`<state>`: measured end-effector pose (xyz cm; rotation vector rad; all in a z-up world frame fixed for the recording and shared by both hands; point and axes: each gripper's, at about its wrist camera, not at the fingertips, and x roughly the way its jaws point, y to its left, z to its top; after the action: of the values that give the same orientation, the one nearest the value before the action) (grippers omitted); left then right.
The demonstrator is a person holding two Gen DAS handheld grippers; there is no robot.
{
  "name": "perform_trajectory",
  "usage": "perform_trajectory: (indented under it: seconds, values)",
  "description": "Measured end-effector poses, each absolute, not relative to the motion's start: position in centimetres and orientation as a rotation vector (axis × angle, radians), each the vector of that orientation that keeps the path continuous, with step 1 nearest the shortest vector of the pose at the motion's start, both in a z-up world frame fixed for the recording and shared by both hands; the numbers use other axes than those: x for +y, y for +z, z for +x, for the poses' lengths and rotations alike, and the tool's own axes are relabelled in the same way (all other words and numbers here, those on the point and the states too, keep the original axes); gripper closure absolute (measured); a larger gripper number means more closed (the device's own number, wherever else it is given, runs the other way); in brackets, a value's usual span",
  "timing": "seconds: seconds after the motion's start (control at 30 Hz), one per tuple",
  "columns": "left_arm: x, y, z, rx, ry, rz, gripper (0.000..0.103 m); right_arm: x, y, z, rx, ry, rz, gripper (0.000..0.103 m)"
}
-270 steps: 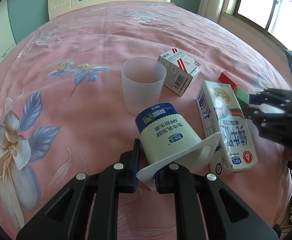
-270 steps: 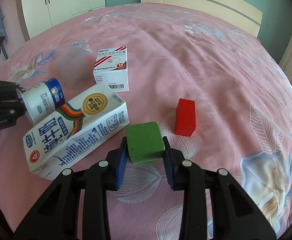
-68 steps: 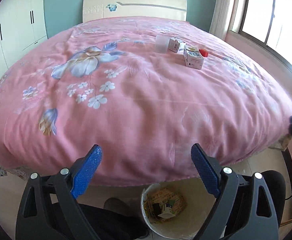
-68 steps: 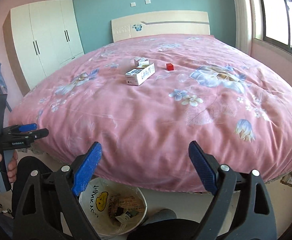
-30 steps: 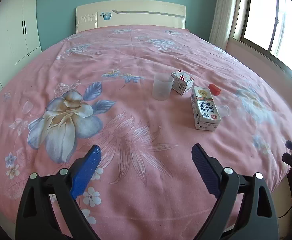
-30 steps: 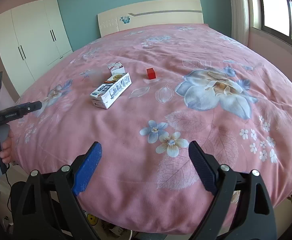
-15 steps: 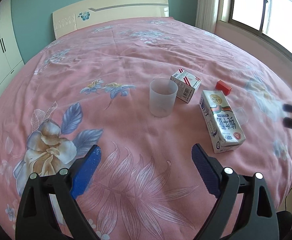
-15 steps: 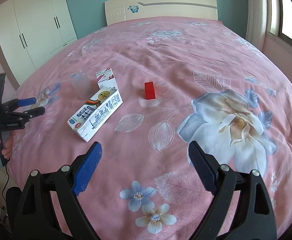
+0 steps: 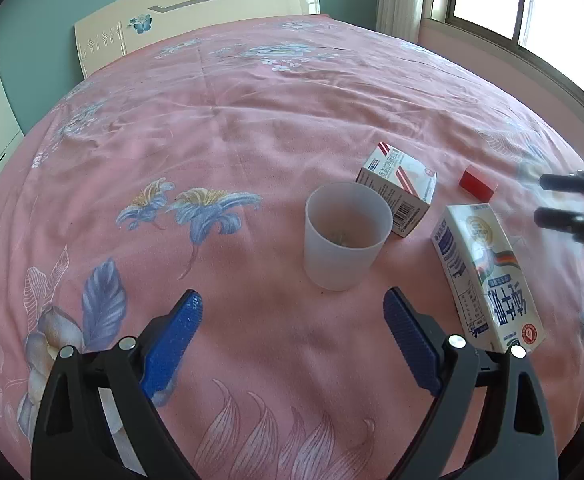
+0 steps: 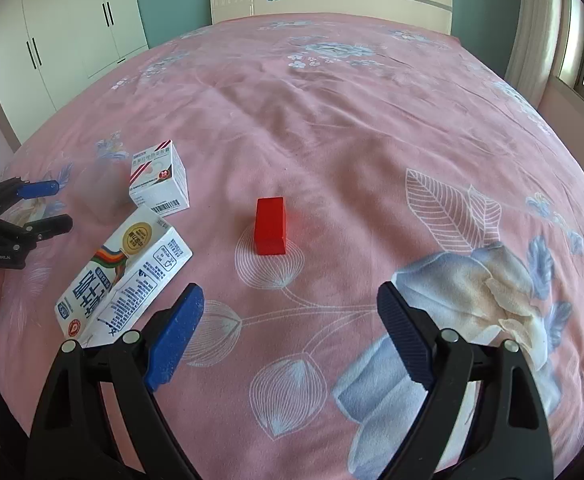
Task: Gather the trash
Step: 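Grasp the clear plastic cup with left tool while right tool grasps red block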
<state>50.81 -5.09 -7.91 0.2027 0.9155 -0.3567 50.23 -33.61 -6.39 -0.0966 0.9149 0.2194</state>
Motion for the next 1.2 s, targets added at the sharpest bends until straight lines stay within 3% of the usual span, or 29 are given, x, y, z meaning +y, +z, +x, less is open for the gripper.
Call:
perform_trajectory:
  seconds: [0.63, 0.8, 0.87, 0.93, 1.1, 1.2]
  values:
    - [-7.9, -9.7, 54.9, 0.957, -0.419, 0.251, 0.010, -31.3, -8.7, 56.3, 0.960, 0.280, -0.145, 0.016]
    - [-8.5, -10.3, 55.9, 0.987, -0.460, 0.231, 0.011, -31.4, -9.5, 57.3, 1.003, 0.304, -0.164, 0.047]
    - [-8.8, -10.5, 56.3, 0.992, -0.464, 0.232, 0.017, -31.5, -9.5, 57.5, 1.007, 0.307, -0.175, 0.050]
    - [-9.0, -10.7, 56.6, 0.998, -0.472, 0.236, 0.030, -31.5, -9.5, 57.7, 1.012, 0.317, -0.182, 0.059]
    - [-9.7, -11.0, 56.6, 0.995, -0.464, 0.273, 0.053, -30.8, -9.6, 57.7, 1.019, 0.338, -0.229, 0.080]
    - [-9.9, -11.0, 56.7, 0.997, -0.466, 0.290, 0.054, -29.8, -9.8, 57.5, 1.023, 0.347, -0.283, 0.082]
